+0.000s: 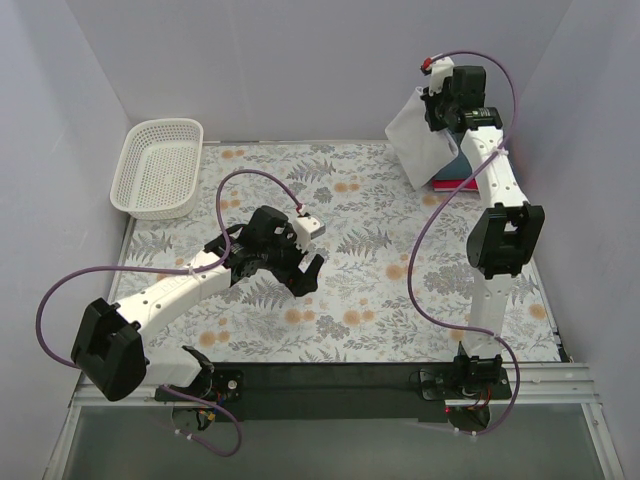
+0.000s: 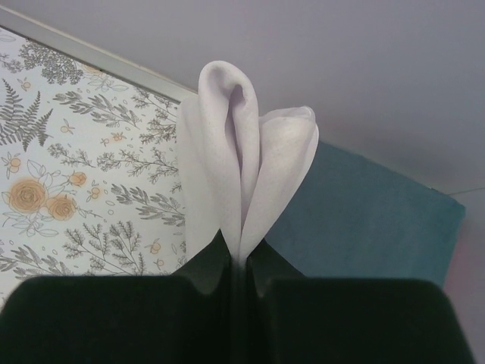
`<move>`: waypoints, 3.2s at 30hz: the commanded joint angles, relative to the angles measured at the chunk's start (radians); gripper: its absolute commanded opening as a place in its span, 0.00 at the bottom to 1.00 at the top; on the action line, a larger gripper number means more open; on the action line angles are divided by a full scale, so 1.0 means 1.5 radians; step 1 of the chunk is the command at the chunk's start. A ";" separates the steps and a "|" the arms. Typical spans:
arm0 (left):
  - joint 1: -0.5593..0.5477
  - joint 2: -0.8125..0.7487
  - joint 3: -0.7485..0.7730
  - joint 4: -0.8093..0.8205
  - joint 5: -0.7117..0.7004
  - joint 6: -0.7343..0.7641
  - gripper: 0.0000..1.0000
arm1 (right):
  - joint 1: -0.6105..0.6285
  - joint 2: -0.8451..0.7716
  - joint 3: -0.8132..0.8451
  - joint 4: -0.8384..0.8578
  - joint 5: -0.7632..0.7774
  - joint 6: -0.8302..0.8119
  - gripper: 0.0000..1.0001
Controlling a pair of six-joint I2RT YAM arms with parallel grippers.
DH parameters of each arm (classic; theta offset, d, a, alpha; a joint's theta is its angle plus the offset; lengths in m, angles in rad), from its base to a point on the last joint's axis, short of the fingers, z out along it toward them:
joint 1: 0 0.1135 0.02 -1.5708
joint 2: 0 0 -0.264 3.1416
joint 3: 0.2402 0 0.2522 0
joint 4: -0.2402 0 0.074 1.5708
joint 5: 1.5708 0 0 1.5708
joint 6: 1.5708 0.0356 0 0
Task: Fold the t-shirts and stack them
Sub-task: Neatly place the folded tshirt to the corner
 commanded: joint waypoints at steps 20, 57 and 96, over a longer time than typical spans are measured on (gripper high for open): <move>-0.001 -0.029 -0.007 0.005 0.010 -0.004 0.93 | -0.001 -0.094 0.048 0.008 0.001 -0.064 0.01; -0.001 0.037 0.049 -0.033 0.019 -0.005 0.95 | -0.151 0.033 0.058 0.093 -0.040 -0.148 0.01; 0.017 0.056 0.079 -0.056 0.030 -0.027 0.95 | -0.190 0.067 0.010 0.248 0.026 -0.224 0.92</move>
